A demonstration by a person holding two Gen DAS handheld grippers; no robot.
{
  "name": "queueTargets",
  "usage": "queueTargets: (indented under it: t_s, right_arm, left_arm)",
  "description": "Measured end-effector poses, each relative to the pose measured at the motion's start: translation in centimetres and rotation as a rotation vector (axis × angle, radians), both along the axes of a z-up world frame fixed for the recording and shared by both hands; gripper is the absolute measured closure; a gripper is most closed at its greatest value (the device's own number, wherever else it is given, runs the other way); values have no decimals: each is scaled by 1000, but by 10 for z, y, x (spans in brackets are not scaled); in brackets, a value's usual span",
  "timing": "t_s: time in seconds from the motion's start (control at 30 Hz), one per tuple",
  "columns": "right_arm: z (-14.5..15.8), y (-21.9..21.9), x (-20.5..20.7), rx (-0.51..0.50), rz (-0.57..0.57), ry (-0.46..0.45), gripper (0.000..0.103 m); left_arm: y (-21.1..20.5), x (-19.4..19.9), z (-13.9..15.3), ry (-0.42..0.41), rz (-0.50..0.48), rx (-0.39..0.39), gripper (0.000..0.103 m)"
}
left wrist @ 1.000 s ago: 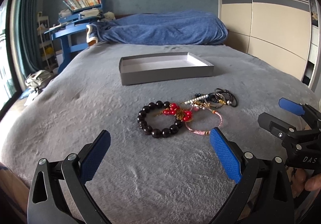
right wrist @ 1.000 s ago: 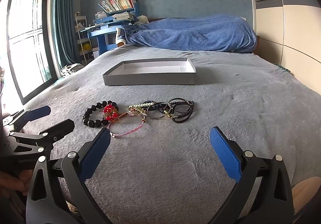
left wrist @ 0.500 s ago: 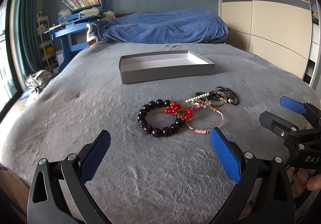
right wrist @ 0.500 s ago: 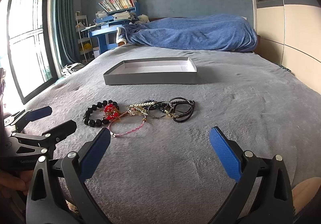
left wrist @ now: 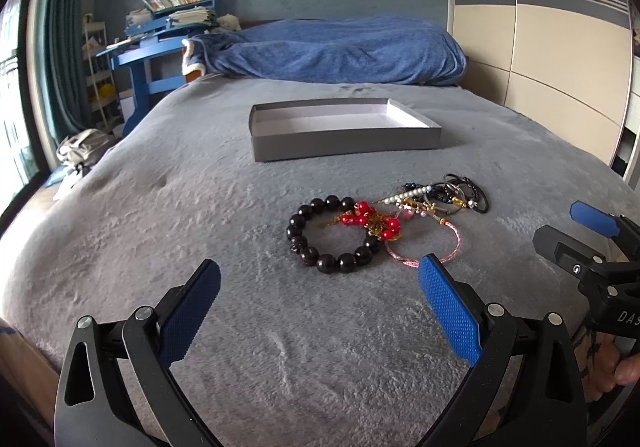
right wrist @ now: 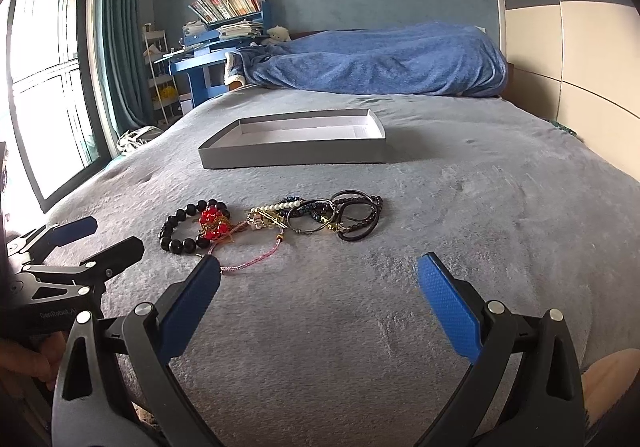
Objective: Organize jewelry
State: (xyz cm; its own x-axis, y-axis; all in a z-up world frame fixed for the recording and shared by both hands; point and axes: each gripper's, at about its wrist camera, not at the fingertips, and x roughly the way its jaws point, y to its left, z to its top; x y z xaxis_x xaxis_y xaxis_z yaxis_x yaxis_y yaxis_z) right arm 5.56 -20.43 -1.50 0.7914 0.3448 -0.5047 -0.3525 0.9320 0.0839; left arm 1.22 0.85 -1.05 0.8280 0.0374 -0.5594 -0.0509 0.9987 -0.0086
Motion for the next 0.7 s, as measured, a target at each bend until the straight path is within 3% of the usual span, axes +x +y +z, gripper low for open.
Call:
queueTargets:
  t_s: [0.7]
  right_arm:
    - [3,-3,15,14,-38,33,5]
  left_arm:
    - [-5,19,1,5,-49,10,6]
